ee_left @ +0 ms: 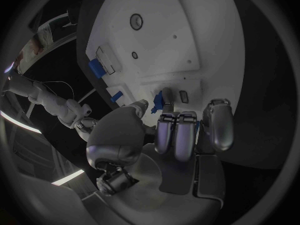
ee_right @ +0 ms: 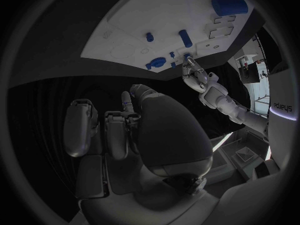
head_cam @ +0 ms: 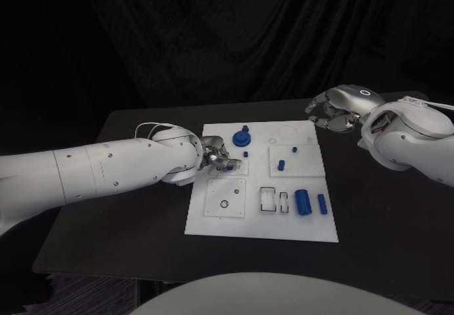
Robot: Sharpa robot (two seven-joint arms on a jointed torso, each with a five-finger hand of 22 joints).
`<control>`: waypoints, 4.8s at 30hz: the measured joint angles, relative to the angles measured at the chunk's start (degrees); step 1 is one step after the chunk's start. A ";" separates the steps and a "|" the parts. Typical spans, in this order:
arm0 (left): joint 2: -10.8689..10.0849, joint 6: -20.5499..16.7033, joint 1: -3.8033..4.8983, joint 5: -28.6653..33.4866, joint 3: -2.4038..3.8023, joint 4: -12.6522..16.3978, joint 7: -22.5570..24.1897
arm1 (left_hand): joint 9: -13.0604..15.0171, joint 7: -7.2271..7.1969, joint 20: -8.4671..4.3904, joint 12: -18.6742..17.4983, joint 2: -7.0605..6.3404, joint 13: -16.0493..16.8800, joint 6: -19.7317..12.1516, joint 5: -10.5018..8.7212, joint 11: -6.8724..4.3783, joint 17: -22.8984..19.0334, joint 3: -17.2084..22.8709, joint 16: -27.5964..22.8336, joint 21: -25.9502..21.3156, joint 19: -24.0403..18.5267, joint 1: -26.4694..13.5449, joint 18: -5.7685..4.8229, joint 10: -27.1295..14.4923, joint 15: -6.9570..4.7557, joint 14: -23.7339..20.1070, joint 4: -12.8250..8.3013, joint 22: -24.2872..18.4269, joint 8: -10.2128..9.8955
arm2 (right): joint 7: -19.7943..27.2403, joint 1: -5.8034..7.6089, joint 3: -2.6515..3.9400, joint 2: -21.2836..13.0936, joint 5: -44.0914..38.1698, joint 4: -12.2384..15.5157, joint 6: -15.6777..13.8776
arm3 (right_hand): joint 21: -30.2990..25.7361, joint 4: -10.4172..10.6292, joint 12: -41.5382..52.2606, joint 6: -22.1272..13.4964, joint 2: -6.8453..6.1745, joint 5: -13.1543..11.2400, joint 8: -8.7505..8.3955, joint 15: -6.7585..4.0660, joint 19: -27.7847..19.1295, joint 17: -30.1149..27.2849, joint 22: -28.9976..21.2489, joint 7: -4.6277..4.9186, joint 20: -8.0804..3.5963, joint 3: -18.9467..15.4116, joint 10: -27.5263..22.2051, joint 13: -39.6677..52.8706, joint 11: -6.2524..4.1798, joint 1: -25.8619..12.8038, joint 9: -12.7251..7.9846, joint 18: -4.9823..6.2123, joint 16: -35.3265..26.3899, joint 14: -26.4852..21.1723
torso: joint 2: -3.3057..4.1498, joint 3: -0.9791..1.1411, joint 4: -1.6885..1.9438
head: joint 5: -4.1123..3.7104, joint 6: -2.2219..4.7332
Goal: Assemble the parts on the task board
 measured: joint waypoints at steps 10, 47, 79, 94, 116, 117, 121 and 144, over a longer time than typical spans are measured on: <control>-0.11 -0.23 -0.07 0.02 0.00 -0.01 0.23 | 0.77 -0.07 0.00 0.00 1.91 0.00 0.62 -0.66 0.00 0.00 -3.13 0.00 -0.23 0.00 -2.49 0.00 0.00 0.00 0.00 0.11 0.00 -0.27 | -0.14 -0.02 0.00 0.03 0.00 -0.03 0.24 | 0.00 0.00 0.00 0.00 0.00 0.00 0.00 0.00 0.00 0.00 0.03 0.00 0.00 0.00 0.00 0.00 0.00 0.00 -0.06 0.00 0.00 0.00 | 0.01 0.01 0.01 | 0.09 0.00; -0.71 -2.15 -0.57 0.08 -0.36 -0.53 2.23 | 10.29 -0.86 -0.20 0.00 5.80 0.00 1.64 -0.56 0.00 0.00 -9.16 0.00 -0.23 0.62 -4.04 0.01 0.00 -0.01 0.00 0.04 0.00 4.97 | -0.61 -0.21 0.00 -0.01 0.00 -0.28 0.89 | -0.23 -0.16 -0.22 0.00 0.00 -0.01 0.00 0.00 -0.21 0.00 0.01 0.00 0.21 0.16 0.00 0.03 0.00 0.00 -0.10 0.00 -0.24 0.00 | -0.07 0.00 -0.08 | 0.43 0.00; -1.34 -3.63 -0.70 0.07 -0.45 0.13 4.28 | 13.10 -2.28 -1.16 0.47 8.91 0.00 4.11 4.64 -1.29 0.00 -10.73 0.00 -0.23 1.57 -1.64 0.01 -0.03 -1.18 0.08 -0.14 0.00 6.62 | -0.78 -0.26 0.01 0.02 0.00 -0.37 1.27 | -0.50 -0.16 -0.45 0.00 -0.01 -0.02 0.00 0.00 -0.21 0.00 0.00 0.00 0.21 0.16 0.00 0.00 0.00 0.00 -0.16 0.00 -0.24 0.00 | 0.00 0.05 -0.04 | 0.80 0.00; -6.42 -5.31 2.80 0.08 -0.50 5.48 2.01 | 14.56 -2.78 -1.72 0.46 5.05 0.00 4.61 5.36 -1.76 0.00 -10.89 0.00 0.70 2.81 5.91 0.00 -0.08 -1.67 0.00 -0.30 0.00 6.62 | -0.92 -0.26 0.00 -0.40 0.00 -0.36 1.29 | -0.50 -0.15 -0.73 0.00 -0.01 -0.02 0.00 0.00 -0.21 0.00 0.00 0.00 0.21 0.47 0.00 0.00 0.00 -0.01 -0.22 0.00 -0.52 0.00 | 0.04 0.02 -0.02 | 0.99 0.00; -1.52 1.16 7.71 0.08 -0.45 -4.65 -2.13 | 14.56 -2.07 -1.53 0.46 4.01 0.00 1.38 3.34 -1.75 0.00 -12.00 0.00 1.04 3.40 8.54 0.00 -0.09 -1.66 0.00 -0.46 0.00 5.11 | -1.20 -0.47 0.01 0.45 0.01 -1.24 2.31 | -0.76 -0.15 -0.96 0.00 -0.01 -0.02 0.00 0.16 -0.21 0.00 0.00 0.00 0.21 0.47 0.00 0.04 0.00 -0.01 -0.21 0.00 -0.52 0.16 | 0.06 -0.08 -0.01 | 1.56 0.00; -1.02 1.38 7.71 0.08 -0.45 -5.62 -2.04 | 14.56 -1.99 -1.54 0.46 3.80 0.00 1.15 3.34 -1.75 0.00 -12.07 0.00 1.04 3.40 8.75 0.00 -0.09 -1.67 0.00 -0.43 0.00 4.84 | -1.22 -0.50 0.01 0.45 0.01 -1.24 2.43 | -0.76 -0.15 -0.96 0.00 -0.01 -0.02 0.00 0.16 -0.21 0.00 -0.01 0.00 0.21 0.47 0.00 0.04 0.00 -0.01 -0.23 0.00 -0.52 0.16 | 0.08 -0.09 -0.01 | 1.53 0.00; 0.16 2.04 7.69 0.08 -0.45 -8.04 -1.44 | 14.55 -1.86 -1.53 0.46 3.56 0.00 0.62 3.34 -1.75 0.00 -12.40 0.00 1.04 3.40 8.99 0.00 -0.09 -1.66 0.00 -0.38 0.00 4.22 | -1.29 -0.58 0.01 0.41 0.01 -1.23 2.81 | -0.76 -0.15 -0.96 0.00 -0.01 -0.02 0.00 0.16 -0.21 0.00 -0.01 0.00 0.21 0.47 0.00 0.03 0.00 -0.01 -0.28 0.00 -0.52 0.16 | 0.17 -0.16 0.02 | 1.10 0.00; 2.90 4.26 4.81 0.07 -0.46 -13.00 2.42 | 12.61 -1.12 -1.11 0.46 3.80 0.00 0.31 3.34 -1.26 0.00 -13.30 0.00 0.78 3.38 10.00 0.00 -0.02 -1.23 0.00 -0.26 0.00 0.50 | -1.89 -0.70 0.01 0.41 0.01 -1.08 4.38 | -0.76 0.01 -0.95 0.00 -0.01 -0.02 0.00 0.16 -0.21 0.00 -0.01 0.00 0.21 0.63 0.00 0.02 0.00 -0.01 -0.27 0.00 -0.51 0.16 | 1.19 -0.91 0.11 | 1.21 -0.01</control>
